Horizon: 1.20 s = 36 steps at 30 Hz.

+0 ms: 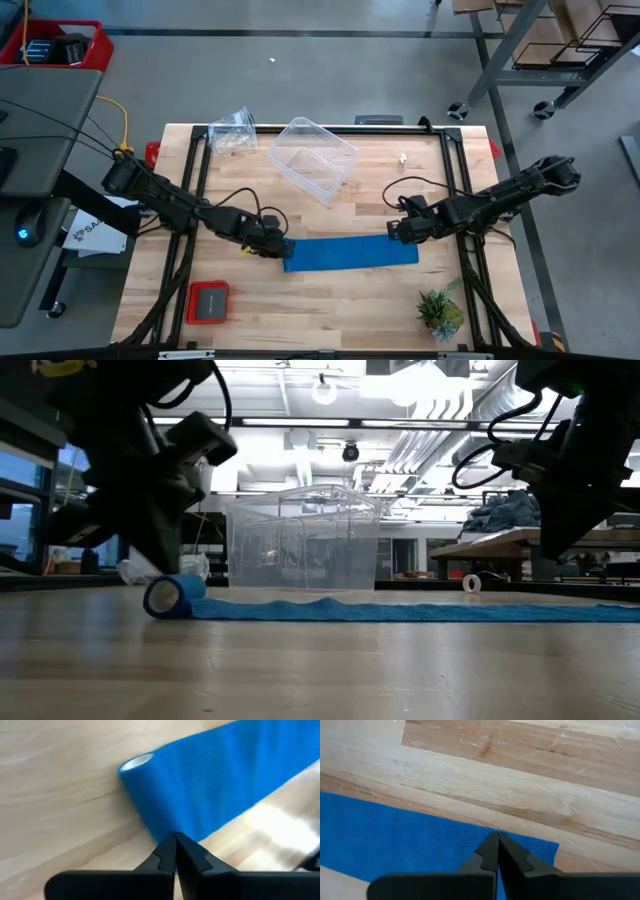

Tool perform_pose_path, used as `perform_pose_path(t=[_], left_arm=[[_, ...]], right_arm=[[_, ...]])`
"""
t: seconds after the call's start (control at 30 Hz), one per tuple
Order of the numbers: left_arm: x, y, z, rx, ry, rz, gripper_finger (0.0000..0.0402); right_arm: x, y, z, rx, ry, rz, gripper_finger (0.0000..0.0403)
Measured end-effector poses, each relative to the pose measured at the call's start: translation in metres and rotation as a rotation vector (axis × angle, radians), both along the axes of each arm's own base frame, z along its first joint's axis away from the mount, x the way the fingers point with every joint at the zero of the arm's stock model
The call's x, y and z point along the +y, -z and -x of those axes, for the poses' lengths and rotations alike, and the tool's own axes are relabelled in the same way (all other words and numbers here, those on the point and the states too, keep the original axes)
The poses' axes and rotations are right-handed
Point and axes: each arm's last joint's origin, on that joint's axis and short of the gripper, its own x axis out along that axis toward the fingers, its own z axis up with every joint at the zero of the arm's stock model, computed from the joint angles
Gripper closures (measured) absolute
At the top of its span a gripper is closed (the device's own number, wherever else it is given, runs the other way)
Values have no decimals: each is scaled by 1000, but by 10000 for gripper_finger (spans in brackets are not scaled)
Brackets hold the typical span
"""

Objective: Roll bandage
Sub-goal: Roll the blue bandage

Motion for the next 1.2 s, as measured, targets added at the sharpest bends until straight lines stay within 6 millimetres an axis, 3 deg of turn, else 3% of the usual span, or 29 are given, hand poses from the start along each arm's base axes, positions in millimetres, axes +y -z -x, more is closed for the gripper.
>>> perform_pose_path(t=[0.27, 0.43, 0.57, 0.73, 0.83, 0.97, 1.1, 1.2], left_arm=[[9, 11, -27, -108, -26, 3, 401], [17, -7, -36, -176, 27, -57, 401], [27, -28, -28, -209, 36, -120, 401], [38, -49, -3, -150, 34, -218, 401], [41, -60, 11, -123, 16, -263, 401], [44, -69, 23, -111, 5, -289, 401], [40, -71, 27, -109, 22, -287, 401], [33, -67, 26, -94, 46, -277, 401]], right_arm=[[1, -3, -4, -61, -6, 2, 403], [12, -11, -24, -247, -174, -65, 403], [20, 5, -40, -256, -179, -117, 403], [28, 29, -80, -424, -217, -187, 403], [26, 45, -99, -438, -203, -233, 403], [30, 51, -124, -421, -271, -273, 403], [34, 54, -135, -355, -306, -283, 403], [33, 57, -131, -268, -297, -276, 403]])
